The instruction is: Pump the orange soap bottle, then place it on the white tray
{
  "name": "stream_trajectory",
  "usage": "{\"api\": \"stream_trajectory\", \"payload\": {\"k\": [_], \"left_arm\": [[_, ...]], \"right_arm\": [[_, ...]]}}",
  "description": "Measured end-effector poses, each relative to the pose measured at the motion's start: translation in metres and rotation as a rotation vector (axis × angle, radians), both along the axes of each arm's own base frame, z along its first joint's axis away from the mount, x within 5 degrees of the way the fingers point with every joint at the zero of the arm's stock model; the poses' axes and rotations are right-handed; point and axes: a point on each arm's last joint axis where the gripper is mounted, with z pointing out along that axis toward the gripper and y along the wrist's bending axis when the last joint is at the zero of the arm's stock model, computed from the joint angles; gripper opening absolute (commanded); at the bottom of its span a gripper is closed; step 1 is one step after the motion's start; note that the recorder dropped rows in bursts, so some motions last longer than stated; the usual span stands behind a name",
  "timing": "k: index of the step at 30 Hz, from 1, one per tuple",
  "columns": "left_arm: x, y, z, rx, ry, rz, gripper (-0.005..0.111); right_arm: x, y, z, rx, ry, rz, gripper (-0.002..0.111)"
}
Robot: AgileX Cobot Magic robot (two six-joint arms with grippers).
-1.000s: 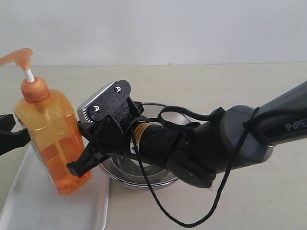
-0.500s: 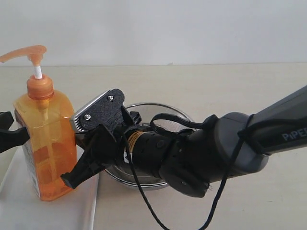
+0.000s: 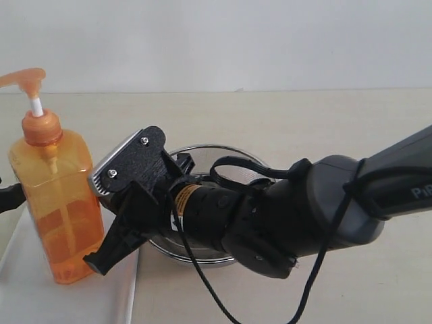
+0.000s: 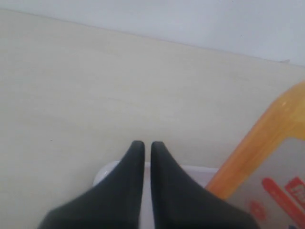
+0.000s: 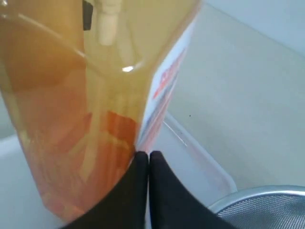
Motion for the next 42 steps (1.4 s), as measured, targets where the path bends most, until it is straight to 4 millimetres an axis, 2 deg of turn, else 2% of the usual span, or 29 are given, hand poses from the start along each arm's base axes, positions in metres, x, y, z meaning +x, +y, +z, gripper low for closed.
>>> {"api": "stream_trajectory", "payload": {"k": [16, 20, 24, 28, 34, 37, 42], "left_arm": [[-0.004, 0.006, 0.002, -0.003, 0.013, 0.057, 0.005], [-0.004, 0.006, 0.002, -0.003, 0.014, 0.060, 0.005], [-0.004, 0.006, 0.002, 0.004, 0.015, 0.054, 0.005], [-0.004, 0.006, 0.002, 0.008, 0.015, 0.052, 0.005], [-0.005, 0.008, 0.001, 0.026, 0.031, 0.072, 0.005], [-0.006, 0.011, 0.000, 0.036, 0.049, 0.107, 0.005], [-0.012, 0.018, 0.001, 0.030, 0.058, 0.171, 0.005]], "right_arm": [[-0.005, 0.002, 0.000, 0.013, 0.068, 0.032, 0.000], [-0.011, 0.004, -0.003, -0.016, 0.081, 0.044, 0.000], [-0.029, 0.014, -0.001, -0.021, 0.055, 0.120, 0.000], [-0.033, 0.015, 0.006, -0.009, 0.039, 0.134, 0.000], [-0.032, 0.012, 0.009, -0.051, 0.053, 0.112, 0.000], [-0.032, 0.009, 0.016, -0.049, 0.056, 0.093, 0.000], [-0.035, -0.010, 0.034, -0.011, 0.026, 0.013, 0.000]]}}
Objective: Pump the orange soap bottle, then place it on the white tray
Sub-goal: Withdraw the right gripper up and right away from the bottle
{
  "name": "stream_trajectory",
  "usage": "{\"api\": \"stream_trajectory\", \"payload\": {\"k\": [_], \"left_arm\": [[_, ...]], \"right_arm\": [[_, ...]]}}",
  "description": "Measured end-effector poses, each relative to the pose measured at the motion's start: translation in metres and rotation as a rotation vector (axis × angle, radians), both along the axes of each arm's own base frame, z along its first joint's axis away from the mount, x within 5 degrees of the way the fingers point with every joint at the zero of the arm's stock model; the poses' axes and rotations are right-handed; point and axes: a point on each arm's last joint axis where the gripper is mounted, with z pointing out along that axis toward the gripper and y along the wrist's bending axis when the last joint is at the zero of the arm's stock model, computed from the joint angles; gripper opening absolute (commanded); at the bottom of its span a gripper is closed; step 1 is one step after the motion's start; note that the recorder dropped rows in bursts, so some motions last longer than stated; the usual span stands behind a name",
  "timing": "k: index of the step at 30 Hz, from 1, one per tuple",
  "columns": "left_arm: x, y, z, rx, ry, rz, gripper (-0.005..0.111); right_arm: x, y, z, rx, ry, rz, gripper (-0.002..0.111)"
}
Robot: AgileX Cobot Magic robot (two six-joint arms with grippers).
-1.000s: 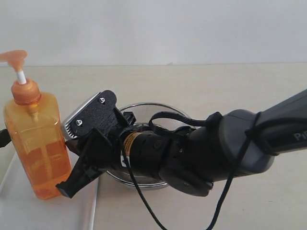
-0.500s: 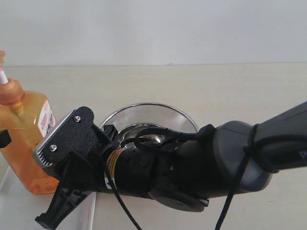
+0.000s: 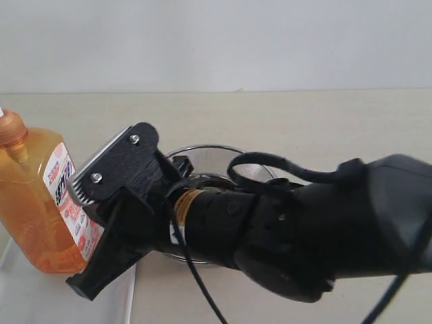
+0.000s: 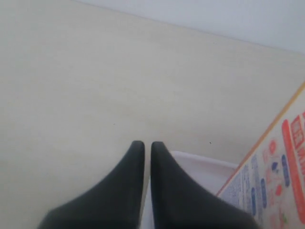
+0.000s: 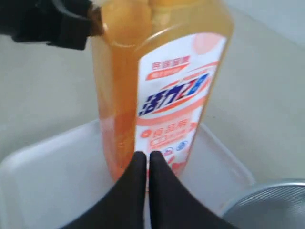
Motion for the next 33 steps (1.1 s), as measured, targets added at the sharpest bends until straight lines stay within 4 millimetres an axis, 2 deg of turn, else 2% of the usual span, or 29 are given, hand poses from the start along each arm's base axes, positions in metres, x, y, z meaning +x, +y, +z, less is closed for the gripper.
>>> {"api": "stream_trajectory", "payload": {"k": [5, 12, 17, 23, 29, 33], "left_arm": [[-0.009, 0.005, -0.004, -0.005, -0.001, 0.037, 0.005], [-0.030, 0.013, -0.022, -0.028, 0.058, 0.079, 0.005], [-0.035, 0.010, -0.028, -0.048, 0.113, 0.035, 0.005], [-0.038, 0.008, -0.032, -0.050, 0.161, 0.012, 0.005], [-0.037, 0.008, -0.036, -0.022, 0.198, 0.008, 0.005], [-0.036, 0.007, -0.047, 0.008, 0.294, 0.006, 0.005]], "right_arm": [[-0.008, -0.032, 0.022, 0.022, -0.052, -0.091, 0.000], [-0.027, -0.081, 0.056, 0.108, -0.094, -0.182, 0.000], [-0.039, -0.107, 0.067, 0.158, -0.106, -0.209, 0.000], [-0.047, -0.120, 0.073, 0.168, -0.108, -0.203, 0.000], [-0.048, -0.120, 0.072, 0.148, -0.103, -0.193, 0.000], [-0.048, -0.120, 0.072, 0.147, -0.102, -0.193, 0.000]]}}
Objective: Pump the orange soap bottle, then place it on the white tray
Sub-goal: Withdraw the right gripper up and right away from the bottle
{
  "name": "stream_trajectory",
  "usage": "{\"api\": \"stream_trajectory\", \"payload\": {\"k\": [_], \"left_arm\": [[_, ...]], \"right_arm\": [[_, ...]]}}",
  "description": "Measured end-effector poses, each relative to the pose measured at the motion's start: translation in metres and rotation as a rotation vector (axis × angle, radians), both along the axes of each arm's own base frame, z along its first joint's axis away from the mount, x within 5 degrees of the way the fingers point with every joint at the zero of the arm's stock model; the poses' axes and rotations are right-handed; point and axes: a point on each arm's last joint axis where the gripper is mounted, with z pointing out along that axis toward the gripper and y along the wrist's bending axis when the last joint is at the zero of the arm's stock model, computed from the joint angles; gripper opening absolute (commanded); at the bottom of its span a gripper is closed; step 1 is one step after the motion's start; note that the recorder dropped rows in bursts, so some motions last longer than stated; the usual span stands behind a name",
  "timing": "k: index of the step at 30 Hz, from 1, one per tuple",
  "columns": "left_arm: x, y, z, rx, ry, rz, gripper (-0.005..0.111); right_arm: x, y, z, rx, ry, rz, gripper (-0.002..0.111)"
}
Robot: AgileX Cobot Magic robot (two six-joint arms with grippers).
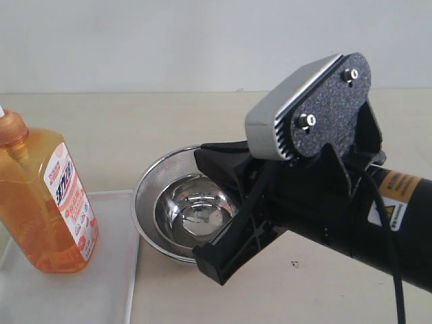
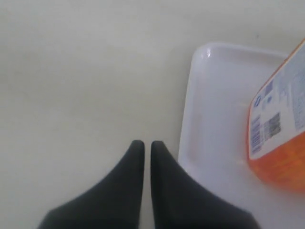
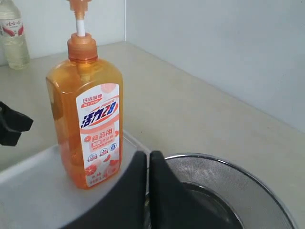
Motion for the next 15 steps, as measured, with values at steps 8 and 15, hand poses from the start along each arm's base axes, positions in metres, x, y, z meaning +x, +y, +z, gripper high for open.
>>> {"api": "stream_trajectory", "payload": {"k": [8, 15], "left_arm": [[0.016, -0.006, -0.021, 0.053, 0.193, -0.009, 0.005], [0.025, -0.012, -0.031, 0.052, 0.278, -0.032, 0.005]], "right_arm": [[-0.001, 0.000, -0.001, -0.019, 0.002, 0.008, 0.000], [-0.001, 0.000, -0.002, -0.029, -0.005, 0.011, 0.000]]}}
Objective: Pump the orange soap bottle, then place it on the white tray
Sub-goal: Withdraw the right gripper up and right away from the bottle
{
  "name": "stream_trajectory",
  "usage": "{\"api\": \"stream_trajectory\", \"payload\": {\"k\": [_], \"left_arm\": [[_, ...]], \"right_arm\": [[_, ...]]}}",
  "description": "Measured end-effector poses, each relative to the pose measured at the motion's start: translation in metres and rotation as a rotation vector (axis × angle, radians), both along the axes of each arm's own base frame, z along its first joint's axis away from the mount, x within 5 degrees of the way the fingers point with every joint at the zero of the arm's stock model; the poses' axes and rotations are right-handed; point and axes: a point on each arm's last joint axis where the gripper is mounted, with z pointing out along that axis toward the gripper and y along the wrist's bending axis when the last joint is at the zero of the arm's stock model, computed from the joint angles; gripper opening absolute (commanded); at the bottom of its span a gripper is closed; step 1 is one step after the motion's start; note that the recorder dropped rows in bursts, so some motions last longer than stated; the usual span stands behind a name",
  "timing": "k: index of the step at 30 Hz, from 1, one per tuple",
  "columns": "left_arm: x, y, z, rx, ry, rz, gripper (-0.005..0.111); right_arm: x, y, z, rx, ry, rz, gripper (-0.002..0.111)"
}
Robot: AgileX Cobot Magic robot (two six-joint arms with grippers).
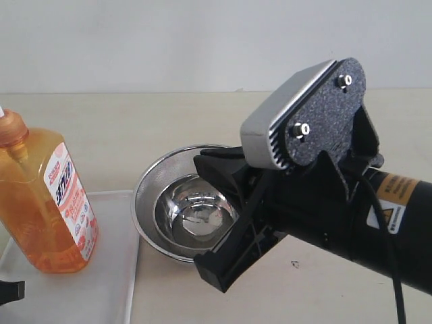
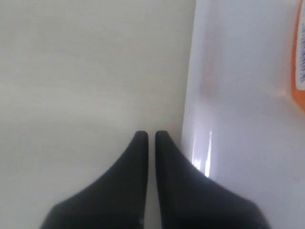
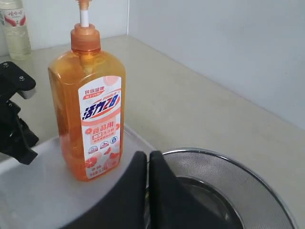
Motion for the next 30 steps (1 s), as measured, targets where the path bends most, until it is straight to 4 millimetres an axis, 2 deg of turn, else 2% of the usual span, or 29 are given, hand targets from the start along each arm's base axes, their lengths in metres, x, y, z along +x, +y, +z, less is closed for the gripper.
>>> {"api": "stream_trajectory", "payload": {"k": [11, 30], "left_arm": [[0.013, -0.009, -0.003, -0.029, 0.003, -0.061, 0.005], [0.054, -0.027, 0.011, -0.066, -0.076, -0.157, 0.005]], "right_arm": [[0.000, 0.000, 0.000, -0.005, -0.004, 0.002, 0.000], [0.000, 0.000, -0.001, -0.011, 0.002, 0.004, 0.000]]}}
